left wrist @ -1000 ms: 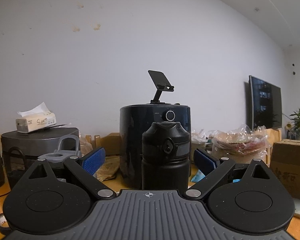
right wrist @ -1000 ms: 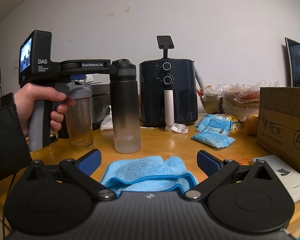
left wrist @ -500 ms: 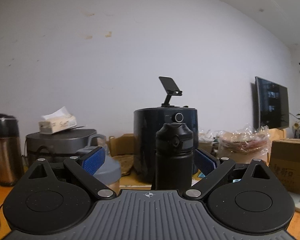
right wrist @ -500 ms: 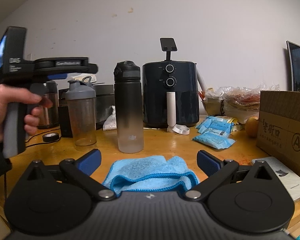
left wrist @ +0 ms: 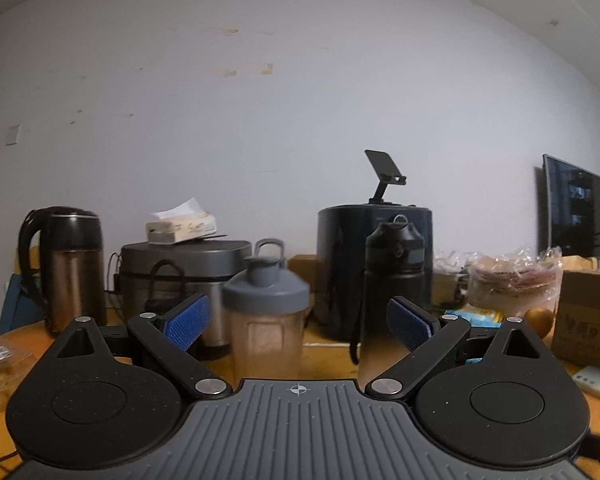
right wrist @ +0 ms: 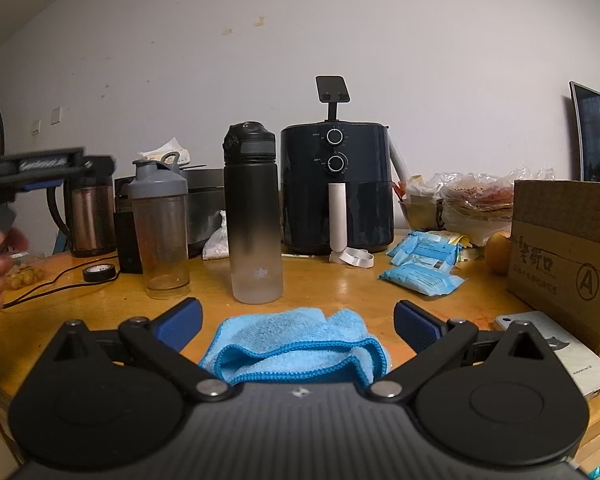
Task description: Clean container
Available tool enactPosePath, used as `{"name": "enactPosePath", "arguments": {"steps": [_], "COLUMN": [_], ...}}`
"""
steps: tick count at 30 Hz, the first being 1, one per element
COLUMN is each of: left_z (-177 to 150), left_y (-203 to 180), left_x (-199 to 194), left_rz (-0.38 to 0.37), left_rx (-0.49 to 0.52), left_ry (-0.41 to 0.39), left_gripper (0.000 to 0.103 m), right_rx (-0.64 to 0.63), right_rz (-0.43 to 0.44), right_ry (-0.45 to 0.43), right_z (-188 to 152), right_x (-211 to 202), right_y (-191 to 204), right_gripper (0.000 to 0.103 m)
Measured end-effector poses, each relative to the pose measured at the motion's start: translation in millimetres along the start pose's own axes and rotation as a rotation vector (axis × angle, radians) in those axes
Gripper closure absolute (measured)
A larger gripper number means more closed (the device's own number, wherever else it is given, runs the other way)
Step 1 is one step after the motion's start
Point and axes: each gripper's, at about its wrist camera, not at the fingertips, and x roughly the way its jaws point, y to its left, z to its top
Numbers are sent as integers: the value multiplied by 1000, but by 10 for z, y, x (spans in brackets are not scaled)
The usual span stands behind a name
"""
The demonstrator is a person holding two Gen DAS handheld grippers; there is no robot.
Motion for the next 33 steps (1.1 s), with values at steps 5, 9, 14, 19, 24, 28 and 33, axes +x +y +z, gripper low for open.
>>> {"name": "enactPosePath", "arguments": {"steps": [5, 9, 14, 19, 24, 28, 33], "left_z": [-98, -182, -267, -364, -426, -475, -533], "left_y": [58, 105, 152, 160, 165, 158, 167], "left_x": [-152, -257, -352, -406, -458, -453, -446], "left_rz": [45, 80, 93, 129, 181, 223, 231], "left_rx": [-3, -8, -17, -1, 15, 21, 9], "left_ry": [23, 42, 82, 145, 167, 220, 290], "left_gripper": [5, 5, 5, 0, 0, 0, 0], "right_rx": [-3, -2, -1, -1, -1, -4, -8], "right_rz": [1, -1, -4, -4, -6, -5, 13], "right_ry": [2, 4, 6, 12, 23, 47, 118], "right_z": [-10, -20, -23, -32, -42, -47, -58], "right_x": [-14, -25, -45, -64, -66, -60, -13], "right_y": [3, -1, -12, -21, -18, -7, 11], "right_gripper": [0, 0, 0, 0, 0, 0, 0]}}
